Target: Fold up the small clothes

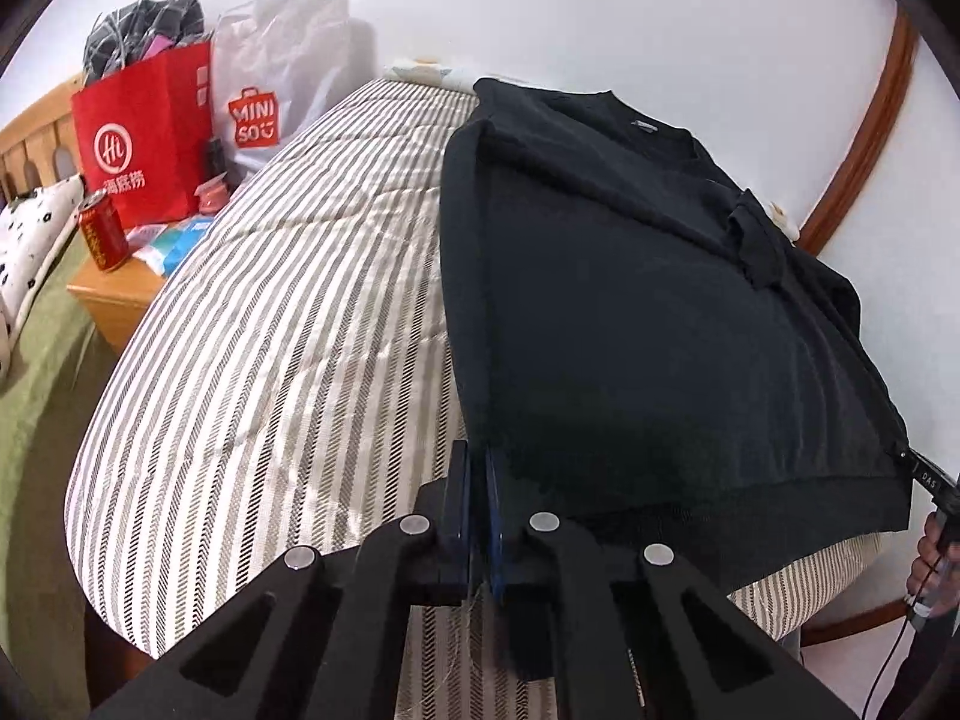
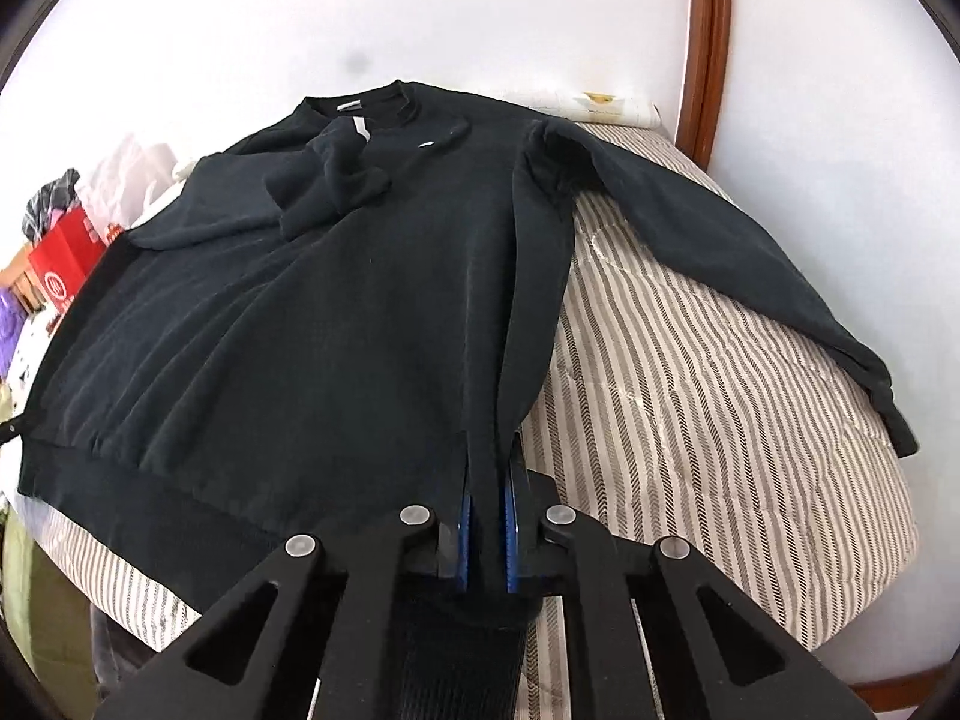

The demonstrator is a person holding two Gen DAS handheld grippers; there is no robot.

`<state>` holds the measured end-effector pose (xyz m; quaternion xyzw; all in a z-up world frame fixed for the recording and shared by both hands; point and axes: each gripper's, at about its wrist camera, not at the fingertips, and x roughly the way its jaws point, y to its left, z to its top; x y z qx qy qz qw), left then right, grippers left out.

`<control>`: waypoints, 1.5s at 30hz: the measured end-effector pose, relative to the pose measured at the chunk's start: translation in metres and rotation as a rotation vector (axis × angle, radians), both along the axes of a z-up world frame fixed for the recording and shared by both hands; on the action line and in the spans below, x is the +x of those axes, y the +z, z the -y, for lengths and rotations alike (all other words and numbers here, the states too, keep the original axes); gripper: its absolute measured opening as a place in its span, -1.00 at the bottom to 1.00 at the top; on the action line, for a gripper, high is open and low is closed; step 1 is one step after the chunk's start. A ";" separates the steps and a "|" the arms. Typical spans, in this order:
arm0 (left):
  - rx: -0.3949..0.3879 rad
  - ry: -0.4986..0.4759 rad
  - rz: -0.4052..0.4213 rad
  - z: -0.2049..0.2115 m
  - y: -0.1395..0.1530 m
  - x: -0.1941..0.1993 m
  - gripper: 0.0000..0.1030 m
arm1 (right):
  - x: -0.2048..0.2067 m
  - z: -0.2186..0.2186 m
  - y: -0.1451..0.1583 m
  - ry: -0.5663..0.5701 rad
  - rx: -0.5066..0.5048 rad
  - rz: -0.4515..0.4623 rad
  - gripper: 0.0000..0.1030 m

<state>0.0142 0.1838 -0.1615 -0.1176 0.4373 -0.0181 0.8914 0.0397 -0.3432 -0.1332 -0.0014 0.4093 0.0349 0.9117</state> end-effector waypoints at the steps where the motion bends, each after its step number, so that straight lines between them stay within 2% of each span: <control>1: -0.012 -0.003 -0.008 -0.002 -0.001 0.002 -0.85 | 0.003 -0.002 0.000 0.001 -0.022 -0.006 -0.79; 3: -0.025 0.003 -0.016 -0.005 0.000 0.005 -0.83 | 0.009 -0.003 0.003 -0.012 -0.053 -0.014 -0.62; 5: -0.018 0.004 -0.003 -0.005 0.004 0.008 -0.80 | 0.014 -0.003 0.014 -0.030 -0.075 0.022 -0.42; 7: 0.035 0.030 0.011 -0.002 0.009 0.015 -0.55 | 0.021 -0.007 0.031 -0.043 -0.088 0.074 0.01; 10: 0.057 0.019 0.013 0.004 0.014 0.031 -0.52 | 0.042 -0.022 0.054 -0.021 -0.088 0.127 0.09; 15: 0.068 0.018 -0.005 0.014 0.020 0.069 -0.48 | 0.093 -0.068 0.074 0.073 -0.068 0.167 0.24; 17: 0.078 0.021 -0.003 0.019 0.023 0.084 -0.26 | 0.121 -0.089 0.076 0.105 -0.058 0.157 0.25; 19: 0.100 0.030 0.004 0.022 0.026 0.101 -0.14 | 0.148 -0.112 0.075 0.167 -0.043 0.143 0.33; 21: 0.127 0.032 0.010 0.026 0.027 0.116 -0.14 | 0.168 -0.133 0.070 0.209 -0.058 0.134 0.37; 25: 0.165 0.052 0.009 0.031 0.022 0.140 -0.13 | 0.205 -0.174 0.043 0.232 -0.149 0.095 0.38; 30: 0.158 0.065 -0.007 0.033 0.013 0.159 -0.13 | 0.240 -0.194 0.005 0.215 -0.223 0.022 0.37; 31: 0.169 0.068 -0.005 0.033 0.013 0.162 -0.13 | 0.247 -0.193 0.000 0.192 -0.242 0.016 0.29; 32: 0.175 0.070 -0.003 0.034 0.013 0.164 -0.13 | 0.251 -0.190 -0.001 0.168 -0.239 0.028 0.18; 33: 0.179 0.069 -0.004 0.034 0.012 0.166 -0.12 | 0.253 -0.187 0.002 0.150 -0.229 0.043 -0.24; 34: 0.179 0.069 -0.009 0.033 0.010 0.167 -0.10 | 0.253 -0.181 0.004 0.152 -0.219 0.044 -0.76; 35: 0.178 0.070 -0.014 0.032 0.010 0.168 -0.10 | 0.255 -0.176 0.007 0.162 -0.200 0.035 -0.85; 37: 0.169 0.073 -0.024 0.030 0.007 0.170 -0.10 | 0.256 -0.155 0.018 0.129 -0.160 0.050 -0.84; 41: 0.160 0.065 -0.024 0.028 0.007 0.167 -0.10 | 0.258 -0.100 0.039 0.026 -0.185 0.078 -0.80; 43: 0.161 0.058 -0.022 0.028 0.010 0.167 -0.09 | 0.261 -0.075 0.046 -0.026 -0.203 0.078 -0.40; 45: 0.169 0.062 -0.019 0.027 0.012 0.167 -0.08 | 0.262 -0.056 0.055 -0.102 -0.252 0.095 -0.20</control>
